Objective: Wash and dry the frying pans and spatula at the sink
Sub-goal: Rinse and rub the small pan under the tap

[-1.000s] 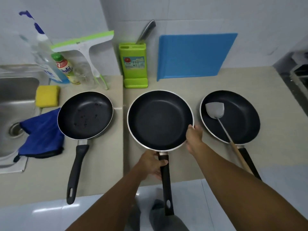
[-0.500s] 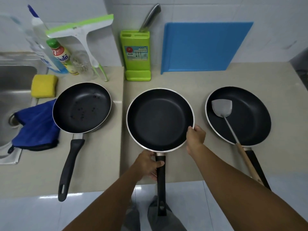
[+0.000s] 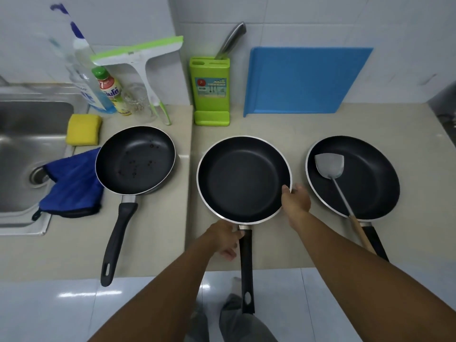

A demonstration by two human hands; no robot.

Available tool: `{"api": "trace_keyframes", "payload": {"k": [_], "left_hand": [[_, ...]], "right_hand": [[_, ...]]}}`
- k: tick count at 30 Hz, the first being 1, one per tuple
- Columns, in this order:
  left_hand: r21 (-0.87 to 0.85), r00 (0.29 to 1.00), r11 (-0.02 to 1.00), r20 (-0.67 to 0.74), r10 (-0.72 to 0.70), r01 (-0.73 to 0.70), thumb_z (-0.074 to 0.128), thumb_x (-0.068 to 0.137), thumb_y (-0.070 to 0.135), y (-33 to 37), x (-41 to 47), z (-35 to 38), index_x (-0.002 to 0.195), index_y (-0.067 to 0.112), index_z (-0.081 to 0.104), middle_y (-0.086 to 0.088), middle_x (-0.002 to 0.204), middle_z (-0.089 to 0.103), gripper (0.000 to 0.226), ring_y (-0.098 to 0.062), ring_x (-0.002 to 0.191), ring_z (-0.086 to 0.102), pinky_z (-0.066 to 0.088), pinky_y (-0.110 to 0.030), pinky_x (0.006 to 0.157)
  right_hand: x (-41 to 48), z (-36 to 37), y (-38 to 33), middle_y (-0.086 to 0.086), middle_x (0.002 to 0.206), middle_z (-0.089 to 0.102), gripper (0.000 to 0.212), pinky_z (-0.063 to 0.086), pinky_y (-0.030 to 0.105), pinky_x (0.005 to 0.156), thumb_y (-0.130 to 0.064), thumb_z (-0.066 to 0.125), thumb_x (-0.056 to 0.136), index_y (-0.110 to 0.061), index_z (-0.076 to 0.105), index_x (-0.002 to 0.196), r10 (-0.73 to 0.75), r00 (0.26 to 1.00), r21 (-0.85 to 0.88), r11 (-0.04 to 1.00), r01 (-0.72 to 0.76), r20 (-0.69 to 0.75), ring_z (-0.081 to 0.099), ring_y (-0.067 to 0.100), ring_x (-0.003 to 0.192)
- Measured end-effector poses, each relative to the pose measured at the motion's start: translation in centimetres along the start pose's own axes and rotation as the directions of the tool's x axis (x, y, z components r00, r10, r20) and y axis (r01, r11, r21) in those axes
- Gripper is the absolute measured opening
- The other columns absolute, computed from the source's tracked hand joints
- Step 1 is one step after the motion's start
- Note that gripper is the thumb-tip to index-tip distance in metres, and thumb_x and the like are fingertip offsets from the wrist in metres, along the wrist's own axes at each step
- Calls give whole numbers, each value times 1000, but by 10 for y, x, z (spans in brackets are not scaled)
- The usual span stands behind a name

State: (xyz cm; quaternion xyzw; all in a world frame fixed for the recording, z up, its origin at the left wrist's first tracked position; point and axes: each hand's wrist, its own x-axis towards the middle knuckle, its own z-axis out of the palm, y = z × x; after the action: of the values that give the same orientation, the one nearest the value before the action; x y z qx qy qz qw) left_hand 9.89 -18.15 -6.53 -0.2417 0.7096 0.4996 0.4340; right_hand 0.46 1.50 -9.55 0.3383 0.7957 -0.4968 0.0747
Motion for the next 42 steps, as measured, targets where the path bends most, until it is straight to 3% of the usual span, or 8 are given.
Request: {"api": "trace_keyframes", "payload": {"k": [4,8,12,15,18,32,36,42], "left_hand": [[186,995,982,-93,44,-26,48,106,16,16,-28,-26,106,5,58,-22,106,74,15,-40,93,76,64,-40,77],[137,942,974,-260,212,-181,47,105,18,29,-63,-69,108,6,63,-22,88,76,20,-36,68,76,64,-38,59],[160,780,922,-493,385,-353,52,100,16,36,-99,-129,105,10,69,-15,83,76,19,-27,61,70,61,-33,54],[297,646,890,-612,456,-347,53,100,17,25,-109,-179,114,15,71,-11,107,76,23,-28,96,72,57,-37,94],[264,591,911,-696,408,-317,49,103,12,6,-109,-220,135,13,62,-10,136,63,35,-28,123,60,48,-36,101],[297,708,894,-547,447,-336,49,95,-5,-55,-70,-303,146,15,41,-13,144,48,55,-32,133,50,49,-40,104],[287,738,897,-511,440,-336,50,95,-2,-62,-68,-311,149,20,40,-9,124,62,58,-19,101,57,47,-29,78],[294,707,867,-502,499,-403,48,99,0,-68,-84,-318,149,18,40,-1,100,60,54,-15,90,57,39,-12,58]], "right_hand": [[-25,1,-20,12,133,57,38,46,46,107,-15,55,96,-9,56,134,-194,979,-134,973,185,-58,54,32,125],[-69,9,-40,5,135,52,47,35,46,116,-9,55,93,-18,54,140,-349,937,-204,916,345,20,50,22,126],[-122,32,-59,-2,115,64,38,51,34,95,-9,48,95,-25,64,127,-340,910,-78,927,366,235,62,17,108],[-155,65,-66,-7,97,74,31,58,35,85,-15,54,90,-35,71,107,-300,881,-35,941,336,366,71,15,91],[-183,100,-69,-4,85,76,26,60,31,70,-13,57,89,-31,72,101,-284,865,18,952,304,413,72,10,73],[-274,238,-91,26,114,69,37,59,48,63,-46,38,109,-14,43,126,186,735,249,863,-439,652,71,38,76],[-290,254,-95,14,86,62,32,44,28,45,-45,32,109,-16,42,120,225,841,227,900,-373,491,50,21,49],[-297,254,-92,11,80,57,36,37,24,41,-44,40,108,-13,57,105,77,941,187,972,-145,330,42,16,51]]}}
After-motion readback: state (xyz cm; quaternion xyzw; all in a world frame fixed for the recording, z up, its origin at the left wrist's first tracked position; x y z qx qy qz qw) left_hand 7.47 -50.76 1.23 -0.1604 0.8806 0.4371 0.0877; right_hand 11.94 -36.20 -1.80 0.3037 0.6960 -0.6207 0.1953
